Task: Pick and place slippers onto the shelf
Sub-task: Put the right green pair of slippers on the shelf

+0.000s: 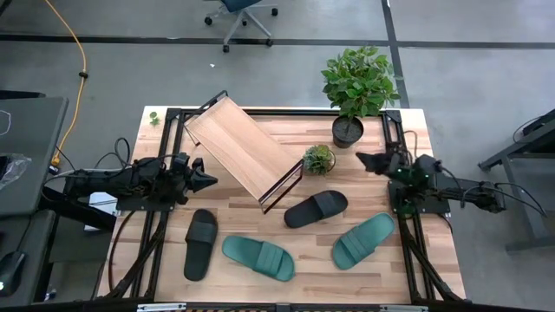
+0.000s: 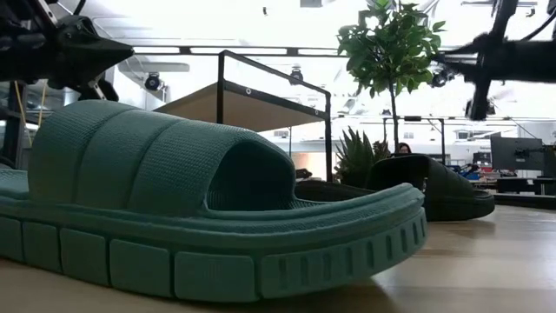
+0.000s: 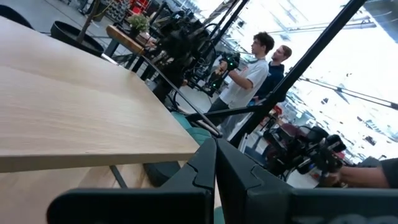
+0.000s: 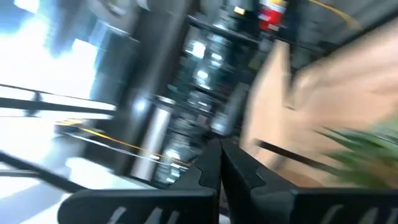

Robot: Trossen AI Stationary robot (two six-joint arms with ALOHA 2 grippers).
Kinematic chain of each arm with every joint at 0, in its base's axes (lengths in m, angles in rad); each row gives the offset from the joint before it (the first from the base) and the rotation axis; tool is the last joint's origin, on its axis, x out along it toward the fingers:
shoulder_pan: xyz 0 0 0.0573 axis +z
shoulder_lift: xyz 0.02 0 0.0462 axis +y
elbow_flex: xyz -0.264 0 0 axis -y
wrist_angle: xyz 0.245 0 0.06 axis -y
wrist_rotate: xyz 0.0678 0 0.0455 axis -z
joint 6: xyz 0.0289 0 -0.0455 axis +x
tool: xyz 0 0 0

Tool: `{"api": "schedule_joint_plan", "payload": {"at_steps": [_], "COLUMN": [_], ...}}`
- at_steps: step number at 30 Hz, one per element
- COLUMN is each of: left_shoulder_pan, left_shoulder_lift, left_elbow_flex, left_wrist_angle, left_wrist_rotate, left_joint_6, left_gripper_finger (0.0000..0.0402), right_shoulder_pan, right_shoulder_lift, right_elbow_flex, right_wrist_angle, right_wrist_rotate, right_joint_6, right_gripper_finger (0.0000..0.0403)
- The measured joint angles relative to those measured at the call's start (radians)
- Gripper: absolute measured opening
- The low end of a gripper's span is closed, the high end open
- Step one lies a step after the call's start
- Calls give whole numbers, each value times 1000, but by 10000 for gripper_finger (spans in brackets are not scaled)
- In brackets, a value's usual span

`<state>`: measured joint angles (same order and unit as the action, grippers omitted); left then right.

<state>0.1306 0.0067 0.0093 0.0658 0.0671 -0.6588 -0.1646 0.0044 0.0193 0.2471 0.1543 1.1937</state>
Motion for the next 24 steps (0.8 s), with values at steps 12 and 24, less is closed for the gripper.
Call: {"api": "schedule_joint_plan", "payload": {"at_steps": [12, 24], "left_shoulder_pan": [0, 0], "left_shoulder_lift": [0, 0], "left_elbow_flex": [0, 84], "left_wrist_angle": [62, 117], "left_wrist_rotate": [142, 93], "left_joint_6": [-152, -106], "left_gripper_finger": [1, 1], "right_shoulder_pan": [61, 126], "right_shoulder_lift": [38, 366], "right_elbow_flex": [64, 352], "right_wrist_angle": [116, -158], "right_wrist_rotate": [-32, -26], "right_joint_6": [13, -210], "right_gripper_finger": [0, 0]}}
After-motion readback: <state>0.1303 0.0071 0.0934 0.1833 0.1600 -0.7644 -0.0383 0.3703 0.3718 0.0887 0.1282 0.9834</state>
